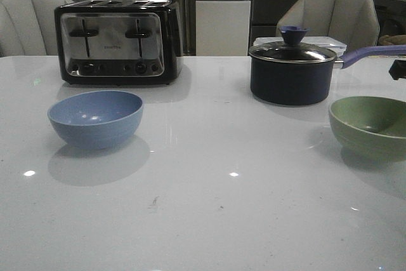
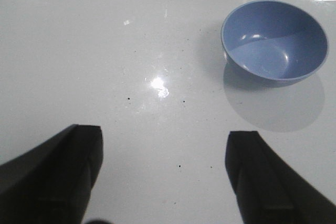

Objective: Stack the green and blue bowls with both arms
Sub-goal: 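Lower the right gripper to the rim of the pale green bowl and grasp it, then carry the green bowl toward the table center and set it down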

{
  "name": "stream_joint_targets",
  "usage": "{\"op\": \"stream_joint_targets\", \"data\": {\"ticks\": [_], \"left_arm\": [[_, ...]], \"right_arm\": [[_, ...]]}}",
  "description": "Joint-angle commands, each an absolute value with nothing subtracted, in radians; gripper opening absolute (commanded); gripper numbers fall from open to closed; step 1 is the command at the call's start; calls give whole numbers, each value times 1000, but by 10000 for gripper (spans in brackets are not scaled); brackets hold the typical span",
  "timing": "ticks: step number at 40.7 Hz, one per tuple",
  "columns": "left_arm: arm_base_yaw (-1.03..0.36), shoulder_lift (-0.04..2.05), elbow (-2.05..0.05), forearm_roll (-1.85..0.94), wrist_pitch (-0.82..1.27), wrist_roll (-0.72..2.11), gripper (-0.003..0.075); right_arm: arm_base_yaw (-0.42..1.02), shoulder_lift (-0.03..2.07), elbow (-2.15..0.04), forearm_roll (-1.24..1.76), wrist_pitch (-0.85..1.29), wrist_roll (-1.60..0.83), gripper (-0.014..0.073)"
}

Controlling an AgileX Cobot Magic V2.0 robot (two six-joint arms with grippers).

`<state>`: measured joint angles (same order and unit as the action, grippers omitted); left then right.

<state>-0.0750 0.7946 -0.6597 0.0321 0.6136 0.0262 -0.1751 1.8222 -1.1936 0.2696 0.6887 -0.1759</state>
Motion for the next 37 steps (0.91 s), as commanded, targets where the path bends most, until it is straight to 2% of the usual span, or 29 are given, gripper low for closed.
{"op": "stream_joint_targets", "data": {"ticks": [1,12,24,37], "left_arm": [[-74,793,-688,31,544,20,547],[-74,793,-688,31,544,20,547],[-74,793,-688,29,542,20,547],[-74,793,-688,29,542,20,547]], "right_arm": [[-138,1714,-1231,280,680,-200,54],[103,1599,-1231,279,700,-237,54],[368,1670,-1231,279,685,-222,61],[444,1786,-1233,280,598,-170,61]]}}
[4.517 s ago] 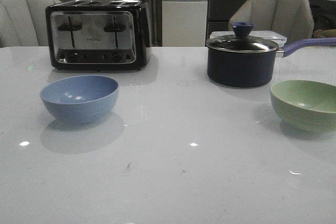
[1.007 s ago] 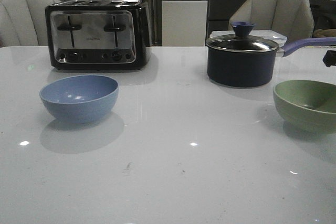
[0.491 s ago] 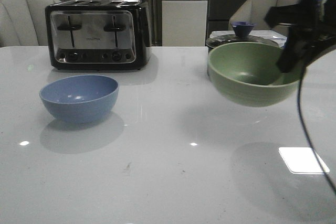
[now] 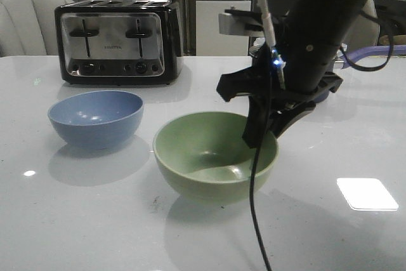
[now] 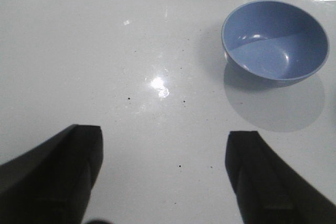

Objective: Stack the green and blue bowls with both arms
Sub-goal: 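Carry the green bowl toward the table center and set it down, then open the right gripper and lift it away from the green bowl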

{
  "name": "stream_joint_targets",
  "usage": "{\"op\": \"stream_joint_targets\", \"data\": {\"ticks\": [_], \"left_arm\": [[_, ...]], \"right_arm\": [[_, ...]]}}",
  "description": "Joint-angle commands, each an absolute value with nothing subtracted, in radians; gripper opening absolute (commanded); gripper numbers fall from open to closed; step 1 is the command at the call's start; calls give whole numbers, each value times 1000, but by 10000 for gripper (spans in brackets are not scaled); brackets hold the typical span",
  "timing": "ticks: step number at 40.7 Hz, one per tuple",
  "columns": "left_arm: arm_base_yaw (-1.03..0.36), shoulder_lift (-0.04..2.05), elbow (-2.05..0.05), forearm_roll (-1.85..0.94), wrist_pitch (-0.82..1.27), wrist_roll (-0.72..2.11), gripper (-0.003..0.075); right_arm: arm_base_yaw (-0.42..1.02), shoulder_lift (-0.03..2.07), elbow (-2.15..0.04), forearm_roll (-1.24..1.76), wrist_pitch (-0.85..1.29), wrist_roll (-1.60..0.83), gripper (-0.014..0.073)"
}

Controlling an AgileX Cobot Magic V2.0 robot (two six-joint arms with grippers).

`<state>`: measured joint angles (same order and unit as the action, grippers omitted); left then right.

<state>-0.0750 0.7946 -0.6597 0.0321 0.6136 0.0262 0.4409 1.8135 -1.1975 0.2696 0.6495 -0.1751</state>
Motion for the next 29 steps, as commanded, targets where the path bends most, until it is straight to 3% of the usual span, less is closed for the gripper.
{"op": "stream_joint_targets", "data": {"ticks": [1,4,7,13,15,29], "left_arm": [[-74,793,-688,29,542,20,547],[-74,793,-688,29,542,20,547],[-74,793,-688,29,542,20,547],[-74,793,-688,29,542,20,547],[-74,793,-688,29,542,20,547],[-74,793,-688,29,542,20,547]], "right_arm": [[445,1793,-1234,280,597,-170,61],[445,1810,-1240,280,597,-170,65],[445,1815,-1242,280,595,-170,123],[445,1815,-1242,280,591,-170,363],[445,1811,-1248,280,592,-172,400],[466,1572,-1180,280,584,-249,416]]}}
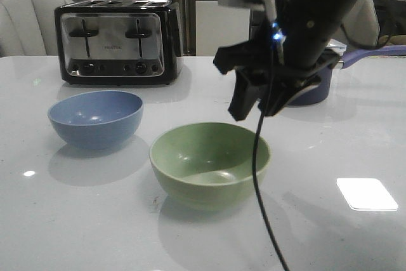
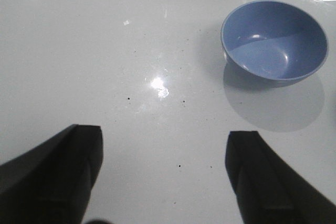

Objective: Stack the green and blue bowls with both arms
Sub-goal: 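Open the right gripper and lift it away from the green bowl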

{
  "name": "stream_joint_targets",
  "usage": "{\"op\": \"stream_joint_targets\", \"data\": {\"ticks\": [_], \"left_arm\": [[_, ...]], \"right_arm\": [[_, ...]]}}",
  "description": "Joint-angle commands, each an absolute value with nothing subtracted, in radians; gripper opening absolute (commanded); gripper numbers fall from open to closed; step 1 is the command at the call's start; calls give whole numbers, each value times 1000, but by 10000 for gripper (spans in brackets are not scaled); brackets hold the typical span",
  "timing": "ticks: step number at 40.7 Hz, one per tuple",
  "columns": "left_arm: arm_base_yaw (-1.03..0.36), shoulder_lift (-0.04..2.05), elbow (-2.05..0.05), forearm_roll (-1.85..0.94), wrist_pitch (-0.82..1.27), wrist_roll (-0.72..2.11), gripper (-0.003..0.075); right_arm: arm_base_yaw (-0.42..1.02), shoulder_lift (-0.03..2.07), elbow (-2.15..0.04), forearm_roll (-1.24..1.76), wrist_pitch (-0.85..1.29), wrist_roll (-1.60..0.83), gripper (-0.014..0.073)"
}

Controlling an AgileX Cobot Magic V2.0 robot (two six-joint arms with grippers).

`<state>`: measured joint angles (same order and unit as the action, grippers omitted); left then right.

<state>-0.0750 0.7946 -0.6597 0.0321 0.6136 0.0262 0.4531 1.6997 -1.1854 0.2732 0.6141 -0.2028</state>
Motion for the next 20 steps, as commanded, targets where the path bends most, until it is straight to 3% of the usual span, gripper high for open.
{"op": "stream_joint_targets", "data": {"ticks": [1,20], "left_arm": [[-74,793,-688,29,542,20,547],[-84,800,-690,17,545,20,547]], "right_arm": [[474,1540,-1164,280,584,-261,416],[505,1016,-836,275,590,-288,416]]}}
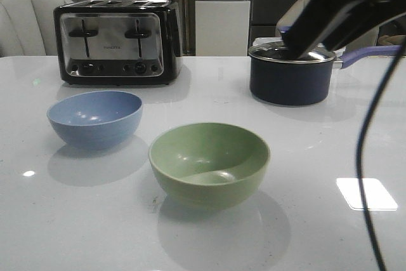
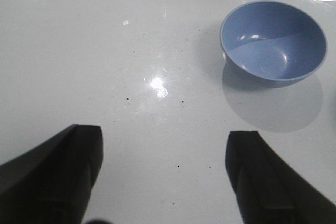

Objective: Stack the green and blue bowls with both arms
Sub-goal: 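Open the right gripper and lift it away from the green bowl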

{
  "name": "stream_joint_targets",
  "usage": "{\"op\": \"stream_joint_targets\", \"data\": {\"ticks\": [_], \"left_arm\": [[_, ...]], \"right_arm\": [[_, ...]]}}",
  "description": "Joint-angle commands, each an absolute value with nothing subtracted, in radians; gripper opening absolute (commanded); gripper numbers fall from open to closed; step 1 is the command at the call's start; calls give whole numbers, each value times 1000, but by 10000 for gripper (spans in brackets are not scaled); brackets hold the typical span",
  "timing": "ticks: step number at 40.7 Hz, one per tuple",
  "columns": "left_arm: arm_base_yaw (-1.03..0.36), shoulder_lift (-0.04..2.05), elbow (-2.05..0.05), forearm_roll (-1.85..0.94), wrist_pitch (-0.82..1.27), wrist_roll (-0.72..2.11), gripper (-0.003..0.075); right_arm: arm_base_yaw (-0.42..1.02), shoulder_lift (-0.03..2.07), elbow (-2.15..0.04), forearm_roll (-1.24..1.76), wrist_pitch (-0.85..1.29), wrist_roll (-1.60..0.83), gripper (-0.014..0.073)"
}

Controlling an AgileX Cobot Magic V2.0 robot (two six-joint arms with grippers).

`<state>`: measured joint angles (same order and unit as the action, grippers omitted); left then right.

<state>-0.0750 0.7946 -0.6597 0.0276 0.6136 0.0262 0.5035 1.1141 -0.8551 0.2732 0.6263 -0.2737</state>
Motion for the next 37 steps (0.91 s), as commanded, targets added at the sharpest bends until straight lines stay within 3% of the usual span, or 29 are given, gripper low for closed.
{"op": "stream_joint_targets", "data": {"ticks": [1,10,20,37], "left_arm": [[-90,804,-695,17,554,22,546],[-154,945,-784,17,618,24,506],[-207,1196,-941,15,623,24,506],[-207,1616,-1245,-28,623,24,584]], "right_arm": [[505,991,-823,275,592,-288,416],[505,860,-740,275,634,-288,416],[505,855,-740,276,644,-288,416],[505,855,-740,276,644,-288,416]]}}
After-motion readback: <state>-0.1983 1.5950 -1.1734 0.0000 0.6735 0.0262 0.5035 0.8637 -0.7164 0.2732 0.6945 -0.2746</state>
